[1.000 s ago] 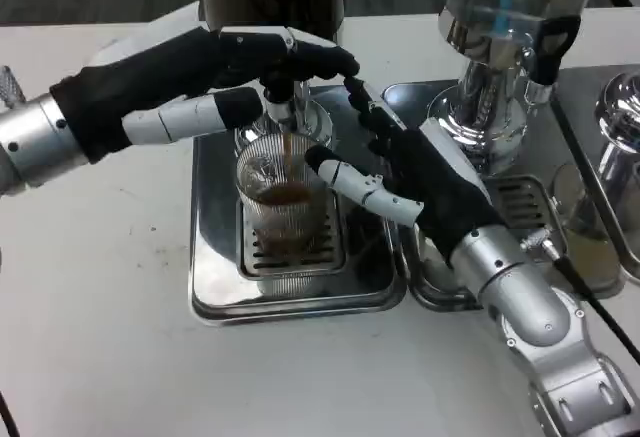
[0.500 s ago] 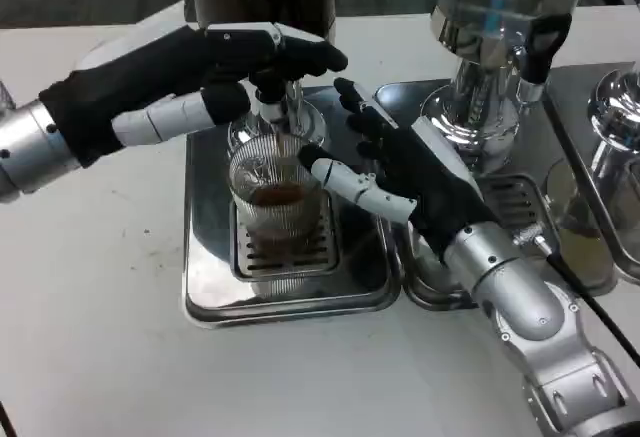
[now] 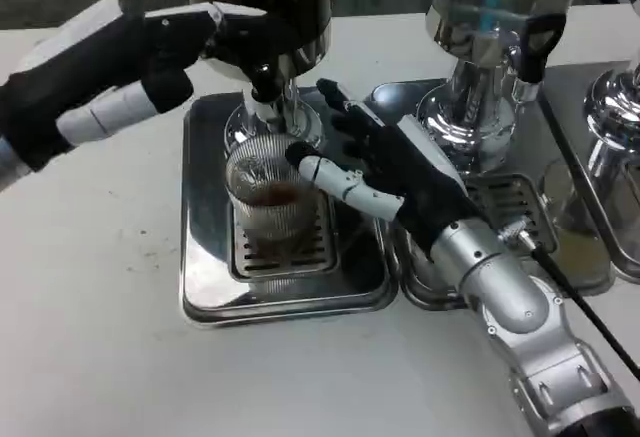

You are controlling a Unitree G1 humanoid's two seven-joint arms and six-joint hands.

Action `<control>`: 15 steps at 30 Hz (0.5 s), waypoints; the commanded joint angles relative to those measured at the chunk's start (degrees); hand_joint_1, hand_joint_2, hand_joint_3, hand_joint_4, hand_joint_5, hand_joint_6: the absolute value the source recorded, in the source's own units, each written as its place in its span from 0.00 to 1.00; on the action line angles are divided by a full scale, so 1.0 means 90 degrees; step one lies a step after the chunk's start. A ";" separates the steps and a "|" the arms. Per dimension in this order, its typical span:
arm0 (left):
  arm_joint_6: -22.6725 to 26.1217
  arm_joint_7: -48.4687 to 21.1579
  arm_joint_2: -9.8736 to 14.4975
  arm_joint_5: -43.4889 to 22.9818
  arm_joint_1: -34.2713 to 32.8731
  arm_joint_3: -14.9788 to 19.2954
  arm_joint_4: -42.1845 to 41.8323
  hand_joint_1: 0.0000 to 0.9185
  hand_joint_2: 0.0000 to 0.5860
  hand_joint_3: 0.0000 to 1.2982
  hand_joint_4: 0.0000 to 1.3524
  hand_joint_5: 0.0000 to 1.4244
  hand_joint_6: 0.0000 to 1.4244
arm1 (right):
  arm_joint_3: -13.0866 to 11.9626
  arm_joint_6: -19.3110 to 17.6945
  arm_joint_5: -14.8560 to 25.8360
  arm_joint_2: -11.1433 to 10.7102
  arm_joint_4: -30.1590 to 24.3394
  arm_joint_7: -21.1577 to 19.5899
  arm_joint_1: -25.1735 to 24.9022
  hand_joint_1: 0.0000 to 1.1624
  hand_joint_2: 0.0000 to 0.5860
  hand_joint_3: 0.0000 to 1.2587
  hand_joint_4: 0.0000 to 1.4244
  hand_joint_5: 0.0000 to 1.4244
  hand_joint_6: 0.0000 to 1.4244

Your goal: Grasp the cup under the faucet to collect the drink, then remove the cup.

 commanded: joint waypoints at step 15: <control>0.0094 0.1125 0.0776 0.0243 0.1090 0.0845 -0.0830 0.00 0.09 0.17 0.09 0.10 0.15 | -0.0104 -0.0354 0.0152 -0.0017 0.0303 0.0125 -0.0164 0.40 0.41 0.03 0.00 0.03 0.06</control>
